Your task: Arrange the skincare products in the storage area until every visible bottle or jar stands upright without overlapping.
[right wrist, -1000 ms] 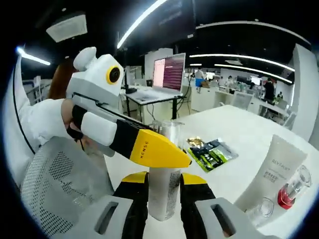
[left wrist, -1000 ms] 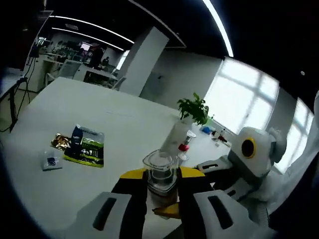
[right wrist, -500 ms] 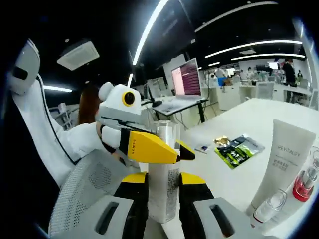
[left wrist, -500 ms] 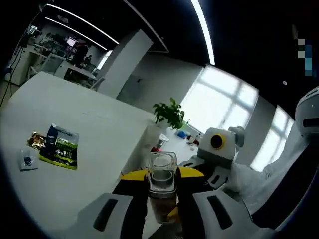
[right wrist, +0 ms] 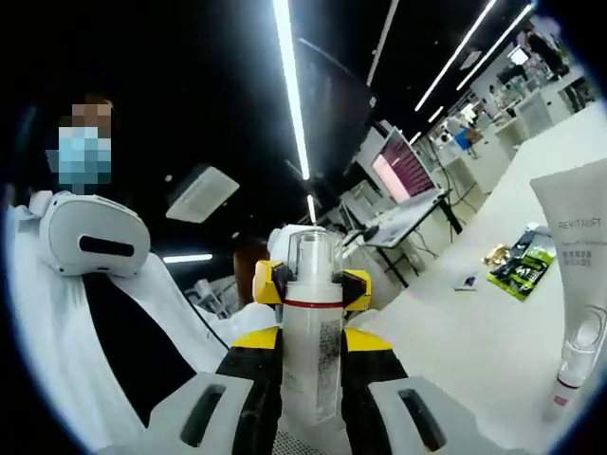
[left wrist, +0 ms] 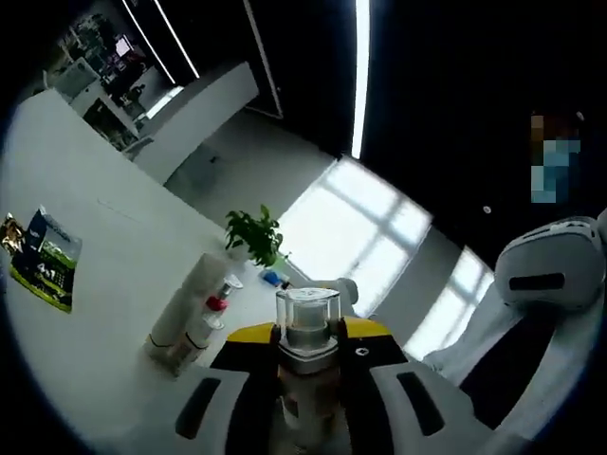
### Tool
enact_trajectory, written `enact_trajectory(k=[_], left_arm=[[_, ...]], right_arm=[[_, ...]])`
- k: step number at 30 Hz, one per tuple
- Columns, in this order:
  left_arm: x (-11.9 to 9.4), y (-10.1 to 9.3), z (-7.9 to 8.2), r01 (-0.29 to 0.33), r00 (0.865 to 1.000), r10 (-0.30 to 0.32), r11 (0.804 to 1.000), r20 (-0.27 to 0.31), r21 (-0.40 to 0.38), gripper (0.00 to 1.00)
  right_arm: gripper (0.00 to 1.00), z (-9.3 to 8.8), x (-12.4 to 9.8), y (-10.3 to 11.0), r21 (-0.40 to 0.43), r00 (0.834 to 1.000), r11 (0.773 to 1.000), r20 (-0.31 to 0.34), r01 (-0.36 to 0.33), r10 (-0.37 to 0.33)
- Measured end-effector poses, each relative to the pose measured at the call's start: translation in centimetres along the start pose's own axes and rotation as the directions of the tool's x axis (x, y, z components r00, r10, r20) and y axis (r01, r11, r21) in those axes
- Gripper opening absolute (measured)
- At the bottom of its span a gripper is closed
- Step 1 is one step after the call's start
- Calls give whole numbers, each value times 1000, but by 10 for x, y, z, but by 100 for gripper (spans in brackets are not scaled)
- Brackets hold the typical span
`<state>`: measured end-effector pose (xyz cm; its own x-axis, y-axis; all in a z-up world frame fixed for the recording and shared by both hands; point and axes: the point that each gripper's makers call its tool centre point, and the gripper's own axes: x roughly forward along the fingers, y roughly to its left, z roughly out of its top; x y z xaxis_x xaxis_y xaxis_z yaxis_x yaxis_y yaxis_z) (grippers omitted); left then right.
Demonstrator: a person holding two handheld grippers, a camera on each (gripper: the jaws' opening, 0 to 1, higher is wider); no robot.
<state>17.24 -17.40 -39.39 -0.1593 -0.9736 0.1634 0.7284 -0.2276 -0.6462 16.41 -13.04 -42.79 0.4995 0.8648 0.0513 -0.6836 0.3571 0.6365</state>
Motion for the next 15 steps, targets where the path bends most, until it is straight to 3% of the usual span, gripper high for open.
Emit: enact_trajectory(k=[3,6,8,10,12,15], left_arm=[[-1,14,-2,-83,996,83,996,-16,20,18],[-7,34,1,-192,981,192,981,2,30,18],[-10,44,2,-240,971,240,971,7,22,18],[-13,49,8,-263,964,263,965,45,-5,18],[-18,55,17,-283,955,284,959,80,-27,18],[-21,59,18,-306,948,306,952,86,-18,18]], right_arm=[[16,-3,3,-11,-13,998,998,-5,66,-66],[16,-2,6,-29,-10,984,984,13,179,-179],[16,-1,8,-33,-59,976,975,20,216,-215],[17,-9,11,-34,-124,973,966,-28,226,-231],[19,-17,14,-36,-120,965,961,-51,251,-259],[20,-24,16,-40,-186,946,937,-76,297,-315]])
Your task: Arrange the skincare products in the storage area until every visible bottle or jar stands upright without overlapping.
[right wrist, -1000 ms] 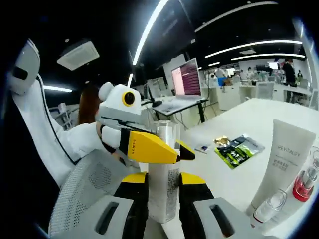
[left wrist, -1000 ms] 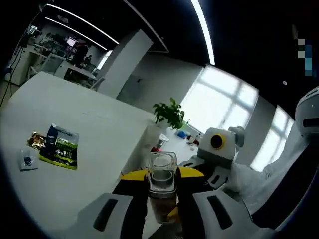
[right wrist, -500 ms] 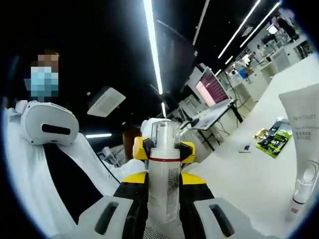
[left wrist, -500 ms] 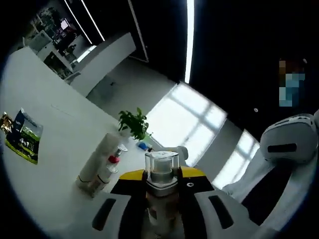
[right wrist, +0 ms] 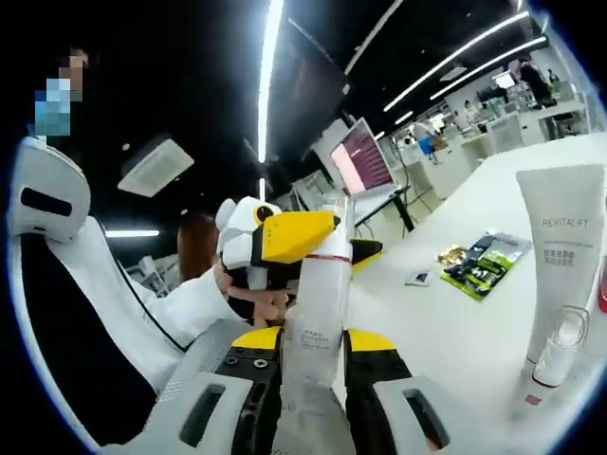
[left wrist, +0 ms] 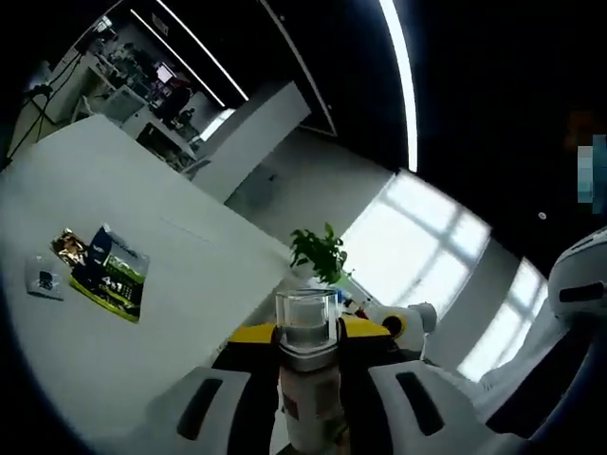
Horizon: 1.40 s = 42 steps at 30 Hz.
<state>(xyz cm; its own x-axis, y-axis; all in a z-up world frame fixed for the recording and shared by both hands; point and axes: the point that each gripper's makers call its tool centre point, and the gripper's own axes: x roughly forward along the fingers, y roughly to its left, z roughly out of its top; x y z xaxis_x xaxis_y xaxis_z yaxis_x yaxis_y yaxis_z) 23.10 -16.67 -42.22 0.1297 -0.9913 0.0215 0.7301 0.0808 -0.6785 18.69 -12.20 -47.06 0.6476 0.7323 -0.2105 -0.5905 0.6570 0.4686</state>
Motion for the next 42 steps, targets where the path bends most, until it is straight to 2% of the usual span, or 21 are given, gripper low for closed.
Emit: enact_trajectory(k=[4,6,8,10,12,17,20,21,25,29,32,33,34,35,37,38,39,41,42], left_arm=[[1,3,-1,-13,1000,14,999,-10,45,18],[2,6,-6,-13,999,14,1000,-41,20,18],[1,5,-8,-17,998,20,998,-51,59,18],[2,3,-8,-8,999,11,998,-51,54,18],[2,2,-8,1,998,3,998,-55,62,18],[4,-7,-11,51,997,-50,998,-62,23,19],[6,-25,-9,142,989,-141,990,-42,24,20],[7,-34,-10,172,985,-171,985,-36,8,20],[5,-47,-7,237,971,-237,971,-19,-5,22],[4,-53,-7,264,964,-264,965,-16,-5,27],[4,-54,-9,265,964,-265,964,-24,-6,25],[3,-54,-12,261,965,-261,965,-38,-8,18],[3,-57,-16,272,960,-275,961,-62,-48,18],[4,-53,-14,253,966,-254,967,-56,-15,18],[2,-52,-14,239,969,-239,971,-64,-12,17],[3,-49,-13,224,972,-225,974,-63,-13,17],[3,-41,-11,181,982,-181,983,-52,-3,17],[2,-30,-8,121,992,-121,993,-40,2,17],[2,-29,-8,118,992,-117,993,-40,5,16]], right_arm=[[21,0,9,-4,-34,997,997,-26,75,-75],[21,1,12,-8,-43,996,996,-25,83,-84],[21,1,13,-11,-36,995,995,-31,93,-94],[17,2,10,-17,-3,992,993,-29,119,-119],[15,3,5,-18,10,995,995,-27,100,-100],[14,5,-7,-13,67,999,998,-30,13,-11],[14,10,-12,3,123,994,987,-5,-105,106],[14,12,-14,10,145,989,978,6,-148,149],[14,17,-22,27,226,960,933,46,-279,275],[14,20,-25,36,255,940,904,82,-342,332],[14,21,-27,33,279,940,898,97,-340,326],[14,19,-27,30,280,948,905,84,-319,309],[14,15,-26,28,265,955,918,58,-296,291],[14,16,-26,31,262,950,913,65,-311,305],[15,15,-23,28,254,959,924,71,-285,276],[15,15,-22,25,252,964,931,70,-265,256],[15,16,-20,14,238,979,950,71,-202,190],[16,16,-17,2,224,991,966,65,-130,118],[16,16,-15,1,218,993,970,52,-111,102]])
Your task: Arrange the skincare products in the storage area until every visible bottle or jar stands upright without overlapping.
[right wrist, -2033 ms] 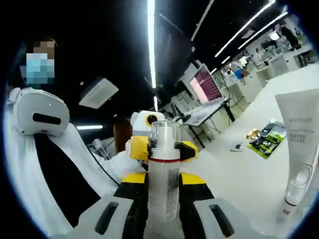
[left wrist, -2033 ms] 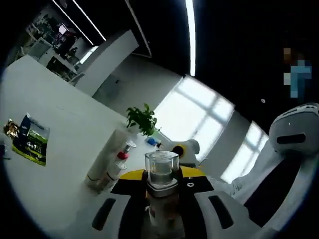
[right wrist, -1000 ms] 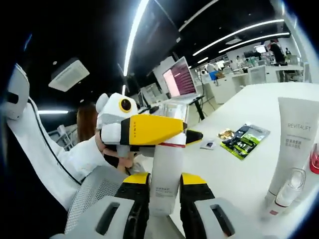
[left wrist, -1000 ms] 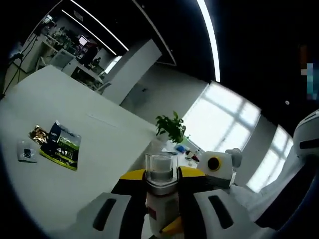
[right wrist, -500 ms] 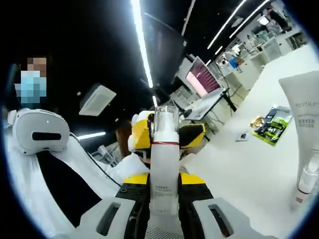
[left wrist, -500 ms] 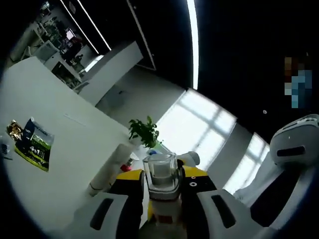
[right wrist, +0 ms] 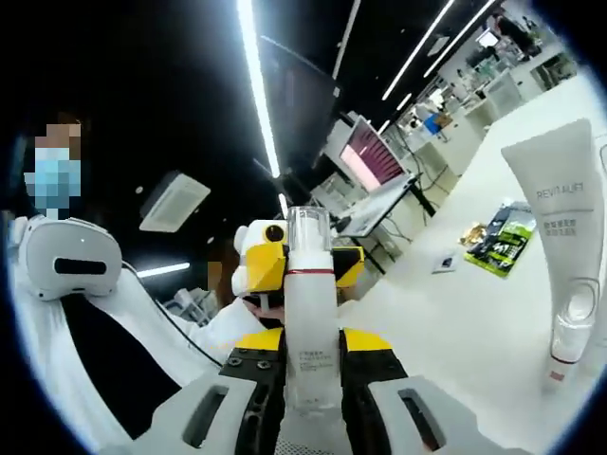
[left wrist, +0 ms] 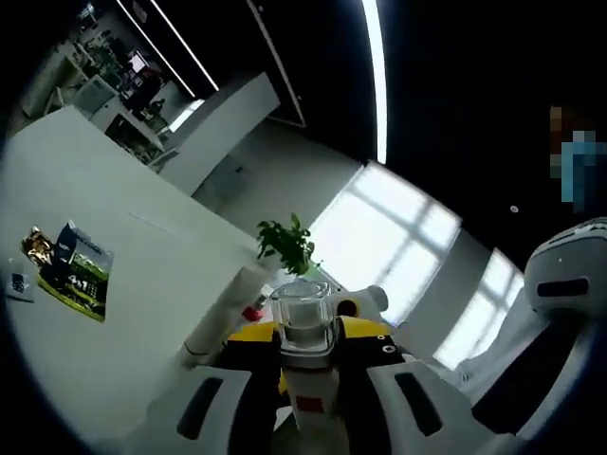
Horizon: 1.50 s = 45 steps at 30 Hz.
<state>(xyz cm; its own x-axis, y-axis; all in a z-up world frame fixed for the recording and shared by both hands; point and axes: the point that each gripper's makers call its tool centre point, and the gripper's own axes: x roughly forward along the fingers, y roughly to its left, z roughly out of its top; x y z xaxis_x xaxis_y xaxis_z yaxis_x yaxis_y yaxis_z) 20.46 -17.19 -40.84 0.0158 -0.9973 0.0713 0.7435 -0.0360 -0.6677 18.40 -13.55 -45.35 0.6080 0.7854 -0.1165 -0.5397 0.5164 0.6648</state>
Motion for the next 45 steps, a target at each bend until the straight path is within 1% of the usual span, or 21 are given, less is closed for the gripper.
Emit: enact_trajectory(k=[4,6,9,12,14,15,16,19,21,22,24,25,26,27,31,34,36,38,40,43,45], left_arm=[[-5,12,6,-59,998,59,998,21,19,16],[-7,21,7,-115,993,114,992,24,43,16],[-8,29,6,-174,985,173,981,17,87,16],[-10,44,4,-254,967,256,956,5,147,16],[-14,55,6,-304,952,306,942,8,143,16],[-15,57,8,-315,948,317,938,13,140,16],[-17,59,9,-322,946,323,936,15,143,16],[-22,67,14,-344,938,344,925,32,160,16],[-22,67,12,-342,939,343,923,23,175,17],[-21,66,10,-331,942,336,922,13,200,17],[-16,57,8,-299,952,305,925,10,236,17],[-14,53,8,-275,960,281,930,13,243,17],[-9,44,9,-241,970,242,937,27,254,17],[-7,39,10,-220,975,218,941,34,256,17],[-5,30,5,-157,987,160,965,1,209,17],[0,18,-2,-89,995,98,971,-30,220,18],[4,5,-4,-23,999,32,976,-41,218,19],[5,-5,-6,31,999,-21,978,-49,206,20],[6,-18,-8,98,994,-89,979,-57,181,20],[6,-32,-9,162,986,-155,976,-54,146,19],[6,-38,-13,194,980,-185,972,-75,133,19]], right_arm=[[18,3,8,-6,-116,993,987,-7,113,-115],[18,4,10,-12,-177,983,968,-11,177,-182],[18,0,15,-22,-281,954,921,-50,271,-296],[18,-4,23,-34,-361,900,856,-90,369,-426],[18,0,28,-40,-423,880,814,-74,398,-469],[18,-2,33,-40,-435,872,804,-76,407,-483],[18,-4,38,-42,-438,861,795,-84,420,-501],[17,-1,45,-45,-475,848,769,-83,429,-524],[16,-2,42,-46,-490,847,764,-92,419,-524],[15,-4,40,-46,-493,853,771,-103,403,-512],[15,-4,38,-43,-464,878,806,-112,368,-465],[15,-3,35,-36,-392,911,861,-112,325,-396],[14,-1,34,-35,-375,919,872,-108,315,-378],[14,2,29,-30,-340,940,897,-93,281,-330],[14,5,12,-29,-395,955,891,-95,223,-281],[14,0,3,-19,-366,977,924,-128,114,-171],[14,0,-4,-10,-300,992,954,-110,26,-61],[14,0,-10,-1,-250,995,967,-100,-42,17],[14,0,-16,10,-223,991,968,-92,-113,94],[14,-1,-23,24,-166,976,963,-80,-212,201],[14,-5,-25,30,-157,967,956,-103,-248,234]])
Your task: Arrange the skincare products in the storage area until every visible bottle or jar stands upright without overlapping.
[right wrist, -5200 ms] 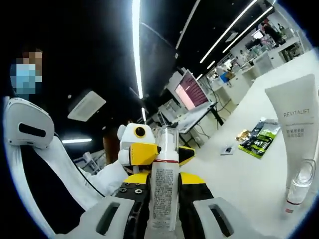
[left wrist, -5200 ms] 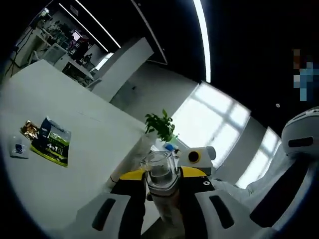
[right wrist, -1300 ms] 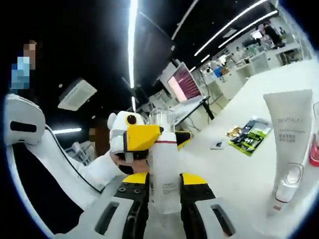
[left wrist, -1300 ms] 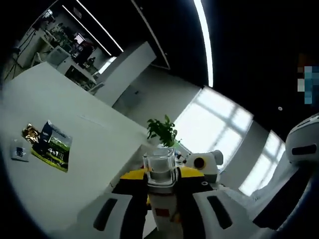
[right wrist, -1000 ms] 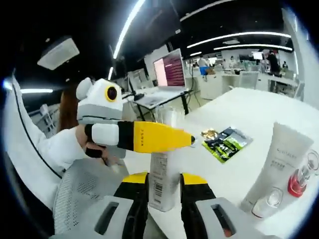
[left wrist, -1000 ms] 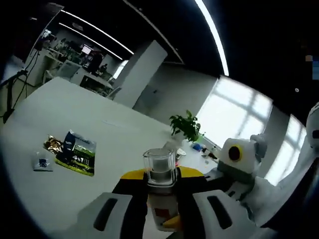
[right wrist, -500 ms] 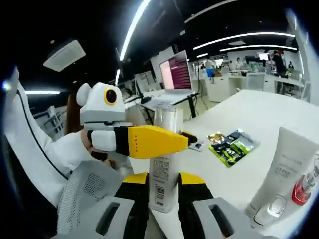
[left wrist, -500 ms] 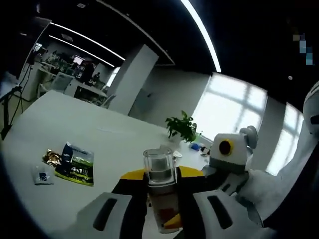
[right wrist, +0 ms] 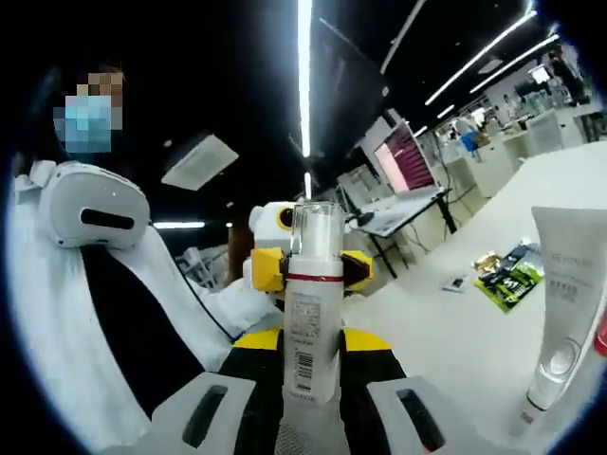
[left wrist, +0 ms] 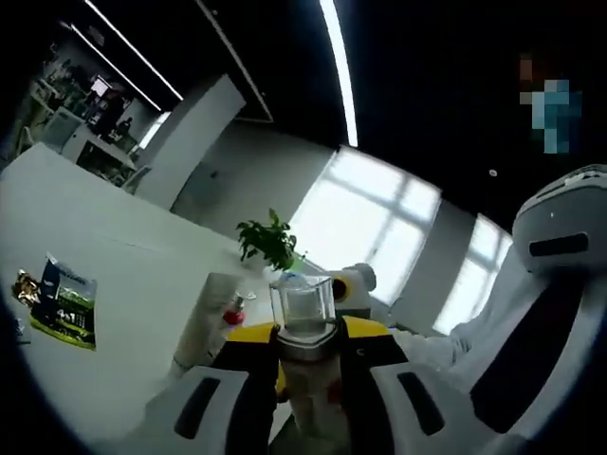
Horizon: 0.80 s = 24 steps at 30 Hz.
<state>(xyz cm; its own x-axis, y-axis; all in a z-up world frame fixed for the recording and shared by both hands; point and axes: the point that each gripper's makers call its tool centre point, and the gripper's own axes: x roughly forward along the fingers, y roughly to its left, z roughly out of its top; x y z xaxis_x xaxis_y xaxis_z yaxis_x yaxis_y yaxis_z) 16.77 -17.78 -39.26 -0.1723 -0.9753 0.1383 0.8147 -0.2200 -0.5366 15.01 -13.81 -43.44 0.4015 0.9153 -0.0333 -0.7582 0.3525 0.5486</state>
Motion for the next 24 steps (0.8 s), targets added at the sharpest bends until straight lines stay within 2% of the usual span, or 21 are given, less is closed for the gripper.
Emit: enact_trajectory(k=[3,5,8,9,10,11,12,14,18,20,21,23,24], left_arm=[[3,-9,-6,35,999,-34,999,-25,17,19],[4,-9,-9,26,999,-24,999,-41,26,18],[2,3,-10,-43,997,47,996,-55,72,18],[1,8,-8,-78,996,82,993,-44,90,18],[0,13,-7,-103,993,109,986,-39,129,18],[-2,19,-6,-130,990,136,982,-36,140,18],[-1,22,-6,-135,990,140,985,-36,109,18],[-2,25,-1,-157,987,161,977,-14,143,18],[-3,29,1,-194,981,196,970,-1,146,18],[-4,30,0,-192,981,195,973,-7,131,18],[-2,29,-1,-188,982,191,973,-11,133,18],[1,23,-5,-163,985,169,976,-30,144,18],[2,23,-3,-165,985,170,973,-18,162,18]], right_arm=[[14,-6,3,9,-11,998,999,-39,-41,40],[14,-8,7,8,-33,999,999,-49,-24,23],[14,-9,11,-3,-52,998,998,-50,44,-46],[14,-10,11,-8,-39,996,997,-53,73,-75],[13,-9,10,-18,-26,990,991,-46,134,-135],[13,-8,10,-20,-38,988,988,-39,149,-150],[13,-8,11,-19,-44,989,988,-36,145,-147],[14,-3,15,-23,-51,982,981,-11,188,-189],[21,-1,20,-23,-83,976,972,-6,218,-219],[21,1,22,-24,-96,972,968,0,234,-235],[20,4,22,-26,-102,967,961,13,256,-256],[16,11,21,-27,-86,967,963,41,255,-252],[15,7,20,-27,-77,969,966,19,248,-247]])
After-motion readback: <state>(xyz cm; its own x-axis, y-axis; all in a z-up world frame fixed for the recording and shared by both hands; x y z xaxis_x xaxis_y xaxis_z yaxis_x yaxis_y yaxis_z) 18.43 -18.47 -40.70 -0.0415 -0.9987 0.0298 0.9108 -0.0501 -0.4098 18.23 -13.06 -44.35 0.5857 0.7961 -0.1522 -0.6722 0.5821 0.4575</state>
